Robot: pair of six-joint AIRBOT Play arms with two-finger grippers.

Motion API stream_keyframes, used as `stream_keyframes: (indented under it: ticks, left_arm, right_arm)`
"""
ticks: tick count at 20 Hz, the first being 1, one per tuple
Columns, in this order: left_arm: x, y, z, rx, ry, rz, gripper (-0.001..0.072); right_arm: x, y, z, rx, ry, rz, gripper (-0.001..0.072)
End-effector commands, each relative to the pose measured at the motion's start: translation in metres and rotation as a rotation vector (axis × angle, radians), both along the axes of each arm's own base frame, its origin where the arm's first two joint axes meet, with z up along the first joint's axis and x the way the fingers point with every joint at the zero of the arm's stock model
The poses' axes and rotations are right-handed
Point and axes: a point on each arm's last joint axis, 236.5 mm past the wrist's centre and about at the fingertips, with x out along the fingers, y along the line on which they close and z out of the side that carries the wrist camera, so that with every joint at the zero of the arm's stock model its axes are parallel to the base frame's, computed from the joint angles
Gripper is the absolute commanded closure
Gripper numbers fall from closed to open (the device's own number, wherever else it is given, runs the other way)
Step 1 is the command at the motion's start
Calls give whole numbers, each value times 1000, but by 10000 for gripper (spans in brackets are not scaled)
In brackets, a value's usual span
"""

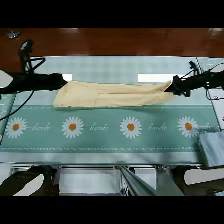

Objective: Fold the shirts.

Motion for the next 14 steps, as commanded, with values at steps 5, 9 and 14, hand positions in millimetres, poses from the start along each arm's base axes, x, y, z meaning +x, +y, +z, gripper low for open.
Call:
stream_keyframes:
  ticks: [5,9,14]
  left_arm:
    - [5,-131,-18,-27,-44,-230,688]
    - [4,-215,-47,-30,42,-374,689]
    - [-54,-329,-87,-72,164,-595,688]
  right_arm:
    - [-92,4,107,-179,-229,20,686]
    - [-140,20,144,-190,-311,-34,686]
    - [-156,41,166,-181,-373,-24,686]
